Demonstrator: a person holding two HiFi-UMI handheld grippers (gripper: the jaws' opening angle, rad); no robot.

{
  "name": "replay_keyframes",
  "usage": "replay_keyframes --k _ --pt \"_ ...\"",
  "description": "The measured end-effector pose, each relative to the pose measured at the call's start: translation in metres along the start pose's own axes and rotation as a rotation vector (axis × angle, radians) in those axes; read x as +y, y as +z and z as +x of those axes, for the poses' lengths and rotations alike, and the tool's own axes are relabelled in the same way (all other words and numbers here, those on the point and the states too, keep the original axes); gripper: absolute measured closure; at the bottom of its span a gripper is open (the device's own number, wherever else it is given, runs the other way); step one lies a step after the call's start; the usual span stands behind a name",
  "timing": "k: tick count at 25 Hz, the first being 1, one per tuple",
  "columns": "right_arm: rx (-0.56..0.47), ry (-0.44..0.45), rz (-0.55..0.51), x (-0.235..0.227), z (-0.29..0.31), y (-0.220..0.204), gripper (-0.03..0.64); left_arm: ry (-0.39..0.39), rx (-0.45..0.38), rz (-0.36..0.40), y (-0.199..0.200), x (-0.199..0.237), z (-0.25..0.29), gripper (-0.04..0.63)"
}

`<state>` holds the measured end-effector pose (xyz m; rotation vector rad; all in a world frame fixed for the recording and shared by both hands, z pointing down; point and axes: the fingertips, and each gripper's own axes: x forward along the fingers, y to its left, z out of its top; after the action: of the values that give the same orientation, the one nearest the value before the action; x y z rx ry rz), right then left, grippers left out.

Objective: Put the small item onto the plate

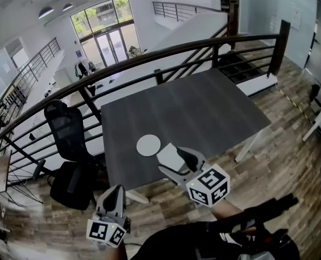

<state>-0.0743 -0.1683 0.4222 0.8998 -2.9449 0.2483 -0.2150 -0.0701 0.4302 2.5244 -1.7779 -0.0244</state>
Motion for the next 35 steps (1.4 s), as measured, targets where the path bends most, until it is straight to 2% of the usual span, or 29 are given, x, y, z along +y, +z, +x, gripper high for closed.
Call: replay_keyframes --k 6,9,15,21,29,35 --pt "0.000 -0.037 0.018 0.005 -0.013 0.012 0.298 -0.076 0.010 -0.016 0.009 -0.014 0.002 0.591" --pt "-0.001 -0.043 0.017 0.011 -0.016 0.016 0.298 -0.073 0.010 -0.014 0.015 -0.013 -0.005 0.591" --pt "-0.011 -0.012 -0.001 -0.005 0.011 0.025 0.298 -0.034 0.006 -0.014 0.017 0.003 0.008 0.591" --pt "0.003 0.068 -0.010 -0.043 0.056 0.039 0.298 0.028 0.027 -0.002 0.021 0.019 0.047 0.591" --pt "0.019 0.155 -0.013 -0.078 0.109 0.045 0.298 0.105 -0.039 -0.016 0.042 0.040 0.085 0.591" --pt "0.054 0.189 0.006 -0.100 0.145 0.035 0.298 0.181 -0.006 -0.021 0.040 0.062 0.096 0.591"
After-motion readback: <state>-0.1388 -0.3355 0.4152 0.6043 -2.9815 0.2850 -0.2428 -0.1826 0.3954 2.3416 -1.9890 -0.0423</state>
